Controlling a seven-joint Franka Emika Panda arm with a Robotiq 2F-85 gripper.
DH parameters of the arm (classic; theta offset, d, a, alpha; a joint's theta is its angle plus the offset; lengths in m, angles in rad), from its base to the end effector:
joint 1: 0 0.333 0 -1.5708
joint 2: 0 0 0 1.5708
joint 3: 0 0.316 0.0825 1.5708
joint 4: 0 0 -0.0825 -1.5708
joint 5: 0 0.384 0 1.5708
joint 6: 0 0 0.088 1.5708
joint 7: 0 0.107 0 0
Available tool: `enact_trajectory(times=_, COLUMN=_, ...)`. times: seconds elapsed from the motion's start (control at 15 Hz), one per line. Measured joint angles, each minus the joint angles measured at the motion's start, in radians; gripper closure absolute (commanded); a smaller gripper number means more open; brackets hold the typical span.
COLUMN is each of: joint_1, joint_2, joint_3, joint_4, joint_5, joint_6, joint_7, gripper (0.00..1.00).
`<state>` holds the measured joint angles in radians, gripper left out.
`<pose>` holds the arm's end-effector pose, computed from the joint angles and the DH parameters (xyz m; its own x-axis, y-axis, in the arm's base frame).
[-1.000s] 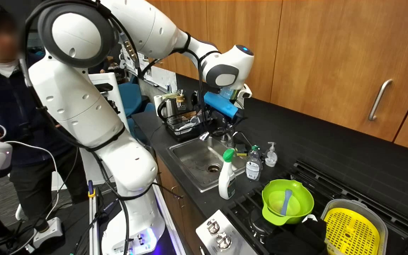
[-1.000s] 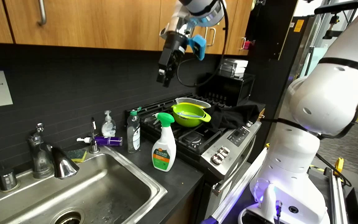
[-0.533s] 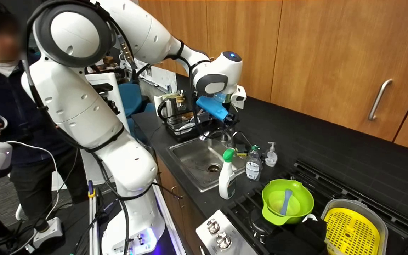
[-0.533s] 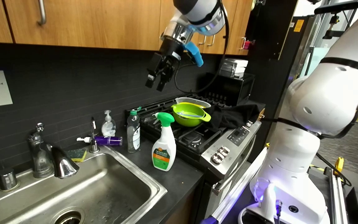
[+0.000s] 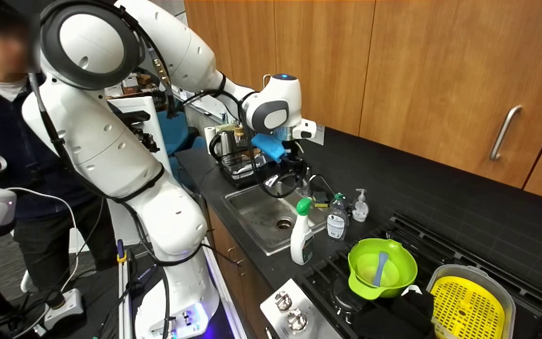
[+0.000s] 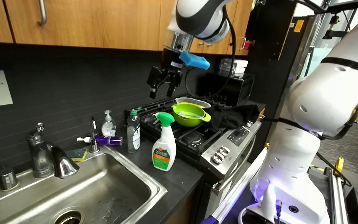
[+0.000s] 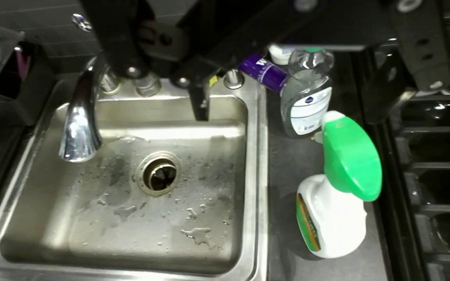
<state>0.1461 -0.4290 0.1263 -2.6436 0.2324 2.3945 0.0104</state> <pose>0.3911 0.1101 0.3994 0.9821 0.0859 0.1675 0.1090 -0.9849 -0.1343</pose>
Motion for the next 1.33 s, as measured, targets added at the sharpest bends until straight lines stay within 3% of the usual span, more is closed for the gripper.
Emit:
enact_trajectory(times=0.4, joint_1=-0.039, joint_2=-0.042, joint_3=0.018, joint_4=-0.006, joint_5=-0.134, joint_6=-0.031, joint_7=0.115, gripper=0.00)
enact_trajectory(times=0.8, joint_1=-0.039, joint_2=-0.025, joint_3=-0.019, joint_4=0.007, joint_5=-0.134, joint_6=-0.031, joint_7=0.058, gripper=0.00)
enact_trajectory(times=1.33, joint_1=-0.036, joint_2=0.090, joint_3=-0.094, joint_4=0.067, joint_5=-0.083, joint_6=-0.049, joint_7=-0.062, gripper=0.00)
